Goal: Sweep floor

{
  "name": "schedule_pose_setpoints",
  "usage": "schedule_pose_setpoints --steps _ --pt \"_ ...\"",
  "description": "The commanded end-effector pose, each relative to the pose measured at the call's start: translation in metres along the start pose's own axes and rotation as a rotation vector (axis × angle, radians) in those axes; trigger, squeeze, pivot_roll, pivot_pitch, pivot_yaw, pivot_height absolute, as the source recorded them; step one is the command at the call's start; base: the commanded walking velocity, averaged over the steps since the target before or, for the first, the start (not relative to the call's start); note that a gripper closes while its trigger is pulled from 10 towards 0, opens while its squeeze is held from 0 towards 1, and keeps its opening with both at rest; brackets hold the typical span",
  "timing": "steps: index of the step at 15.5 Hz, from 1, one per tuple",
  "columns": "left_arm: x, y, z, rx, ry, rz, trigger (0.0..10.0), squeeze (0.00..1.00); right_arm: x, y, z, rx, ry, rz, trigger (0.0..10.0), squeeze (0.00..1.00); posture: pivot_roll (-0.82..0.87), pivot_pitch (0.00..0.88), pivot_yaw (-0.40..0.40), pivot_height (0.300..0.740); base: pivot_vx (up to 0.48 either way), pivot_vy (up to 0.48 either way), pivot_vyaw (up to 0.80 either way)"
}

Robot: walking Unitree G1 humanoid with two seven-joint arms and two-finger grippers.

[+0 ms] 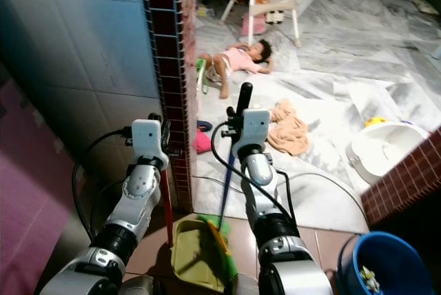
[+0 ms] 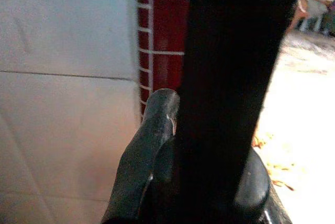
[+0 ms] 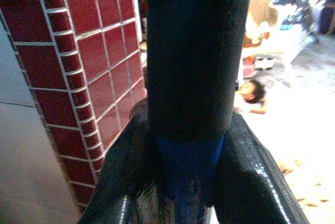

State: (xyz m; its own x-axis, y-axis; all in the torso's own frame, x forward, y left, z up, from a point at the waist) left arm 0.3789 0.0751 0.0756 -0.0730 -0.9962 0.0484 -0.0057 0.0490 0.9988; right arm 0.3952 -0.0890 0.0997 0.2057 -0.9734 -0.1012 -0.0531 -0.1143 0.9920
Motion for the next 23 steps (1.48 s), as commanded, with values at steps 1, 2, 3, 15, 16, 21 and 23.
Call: schedule_pose_setpoints --steps 1,2,3,15,16,21,23 --pt "0.010 0.011 -0.003 0.039 -0.016 0.052 10.0 0.00 -0.008 0.005 -0.005 -0.008 0.040 -0.128 10.0 0.00 -0.07 0.045 -0.034 0.731 0.000 0.000 0.00" --pt "0.010 0.010 -0.004 0.035 -0.017 0.054 10.0 0.00 -0.008 0.002 -0.005 -0.034 0.048 -0.168 10.0 0.00 -0.07 0.036 -0.034 0.731 0.000 0.000 0.00" --pt "0.008 0.009 -0.004 0.030 -0.012 0.056 10.0 0.00 -0.006 0.000 -0.006 -0.061 0.057 -0.224 10.0 0.00 -0.07 0.035 -0.034 0.731 0.000 0.000 0.00" --pt "-0.014 -0.009 -0.007 -0.069 0.061 -0.122 10.0 0.00 -0.003 0.112 -0.022 0.229 0.264 0.064 10.0 0.00 -0.07 0.018 -0.017 0.731 0.000 0.000 0.00" --pt "-0.018 -0.009 -0.007 -0.073 0.080 -0.135 10.0 0.00 0.005 0.118 -0.023 0.252 0.221 0.073 10.0 0.00 -0.07 0.020 -0.016 0.731 0.000 0.000 0.00" --pt "-0.029 -0.014 -0.005 -0.110 0.111 -0.171 10.0 0.00 0.022 0.086 -0.019 0.172 0.133 0.230 10.0 0.00 -0.06 0.026 -0.013 0.731 0.000 0.000 0.00" --pt "-0.031 -0.014 -0.004 -0.114 0.119 -0.172 10.0 0.00 0.030 0.060 -0.015 0.088 0.060 0.192 10.0 0.00 -0.05 0.029 -0.015 0.731 0.000 0.000 0.00"
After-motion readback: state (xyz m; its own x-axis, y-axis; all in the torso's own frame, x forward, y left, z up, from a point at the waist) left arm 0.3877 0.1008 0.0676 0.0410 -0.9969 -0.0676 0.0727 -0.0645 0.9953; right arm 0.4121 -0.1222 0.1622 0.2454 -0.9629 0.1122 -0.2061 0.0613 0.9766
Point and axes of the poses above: a point about 5 cm out from each wrist's last joint towards the gripper, its own z axis pointing back from the gripper into the wrist, its own y axis along the axis of the wrist's last joint, x = y × z, the point moved 6 cm from there along -z, pointing out of the wrist towards the gripper, and after that the axes turned 2 degrees about z, right-handed, at the moved point
